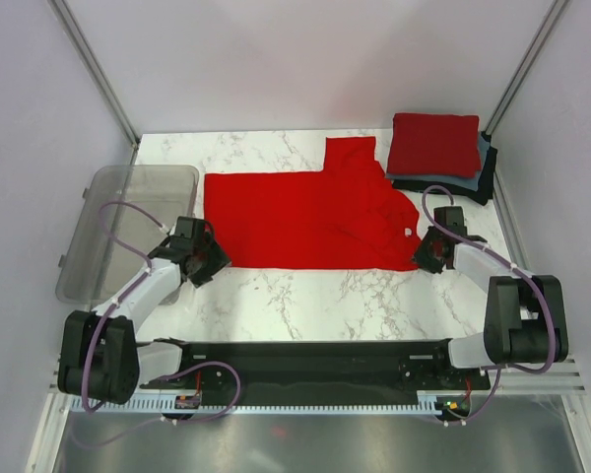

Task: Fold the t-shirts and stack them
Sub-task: Fold the tshirt

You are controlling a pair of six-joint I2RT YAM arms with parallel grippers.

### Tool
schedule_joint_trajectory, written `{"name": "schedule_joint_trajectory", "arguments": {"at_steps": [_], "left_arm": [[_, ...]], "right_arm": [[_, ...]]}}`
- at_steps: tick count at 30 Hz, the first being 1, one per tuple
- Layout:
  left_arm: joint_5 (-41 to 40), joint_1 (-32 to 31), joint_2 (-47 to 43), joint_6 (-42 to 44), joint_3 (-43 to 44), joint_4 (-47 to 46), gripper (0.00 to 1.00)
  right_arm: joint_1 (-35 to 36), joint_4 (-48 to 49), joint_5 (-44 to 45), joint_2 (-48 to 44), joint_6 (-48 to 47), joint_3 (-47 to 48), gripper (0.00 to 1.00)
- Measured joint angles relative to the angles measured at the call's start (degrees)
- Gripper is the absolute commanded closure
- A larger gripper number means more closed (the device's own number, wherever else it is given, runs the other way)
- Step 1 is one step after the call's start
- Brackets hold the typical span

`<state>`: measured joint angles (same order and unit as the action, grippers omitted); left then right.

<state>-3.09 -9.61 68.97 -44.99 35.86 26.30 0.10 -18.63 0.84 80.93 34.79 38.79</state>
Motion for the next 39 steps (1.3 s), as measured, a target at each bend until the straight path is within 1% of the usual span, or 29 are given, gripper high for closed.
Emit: {"name": "schedule_joint_trajectory", "arguments": {"at_steps": [1,2,4,5,7,9,12,15,16,18,20,21,22,25,28,30,32,35,37,39], "left_arm": [[-0.9,-0.1,0.7,-0.6,0.0,-0.6,0.32],[-1.5,-0.2,1.3,-1.1,0.1,-1.1,0.33],[-3.3,-0.5,2.8,-2.3,0.5,-1.7,0.34],[-4.3,-0.5,3.5,-2.9,0.7,-2.1,0.34],[-5.7,-0.7,4.8,-4.0,1.3,-3.1,0.34],[-7.0,-0.8,6.2,-5.2,2.0,-3.7,0.34],[-8.5,-1.0,9.1,-6.6,3.7,-4.8,0.41],[-9.0,-1.0,12.2,-7.5,5.0,-5.9,0.54],[-9.1,-1.0,12.8,-7.6,5.2,-6.1,0.65],[-9.2,-1.1,14.3,-8.1,5.1,-6.8,0.69],[-9.3,-1.3,14.7,-8.4,5.0,-7.3,0.69],[-9.3,-1.4,14.5,-8.5,4.9,-7.6,0.77],[-9.3,-1.4,14.3,-8.8,4.5,-8.0,0.97],[-9.2,-1.4,13.6,-9.4,3.7,-8.3,0.98],[-8.7,-1.3,13.1,-9.3,4.0,-6.4,0.98],[-8.3,-1.2,12.7,-9.2,5.9,-2.0,0.98],[-8.3,-1.0,12.1,-9.0,10.2,3.8,0.98],[-8.5,-0.8,7.9,-8.4,17.7,9.6,0.98],[-8.7,-0.7,1.7,-7.8,20.9,11.3,0.98],[-8.8,-0.6,-4.9,-7.5,21.9,12.7,0.98]], "right_arm": [[-0.3,0.3,-0.4,0.1,-0.1,-0.2,0.74],[-0.8,0.5,-0.8,0.2,-0.1,-0.5,0.84],[-2.2,1.2,-1.8,0.2,-0.3,-0.8,0.9],[-3.0,1.3,-2.4,0.2,-0.3,-1.0,0.95],[-4.7,1.7,-3.6,0.1,-0.5,-1.3,0.99],[-6.3,1.9,-4.8,-0.1,-0.7,-1.7,1.0],[-8.0,1.9,-6.1,-0.7,-1.0,-2.3,1.0],[-8.7,1.7,-7.1,-1.5,-1.2,-2.8,1.0],[-8.7,1.5,-7.3,-1.6,-1.2,-2.8,1.0],[-8.7,1.4,-8.0,-2.0,-1.2,-3.0,1.0],[-8.8,1.4,-8.5,-2.1,-1.2,-3.1,1.0],[-8.7,1.4,-8.7,-2.1,-1.2,-3.1,1.0],[-8.8,1.4,-8.8,-2.1,-1.2,-3.1,1.0],[-8.8,1.4,-9.4,-2.1,-1.2,-3.2,1.0],[-8.9,0.6,-10.7,-1.2,-1.2,-2.4,1.0],[-8.9,-2.0,-11.8,0.8,-1.2,0.9,1.0],[-8.9,-5.8,-11.6,1.4,-1.6,6.1,1.0],[-9.0,-10.3,-10.8,-3.2,-1.9,14.4,1.0],[-9.0,-11.9,-10.5,-8.1,-2.1,18.3,1.0],[-9.4,-12.6,-10.2,-13.8,-2.2,20.0,1.0]]}}
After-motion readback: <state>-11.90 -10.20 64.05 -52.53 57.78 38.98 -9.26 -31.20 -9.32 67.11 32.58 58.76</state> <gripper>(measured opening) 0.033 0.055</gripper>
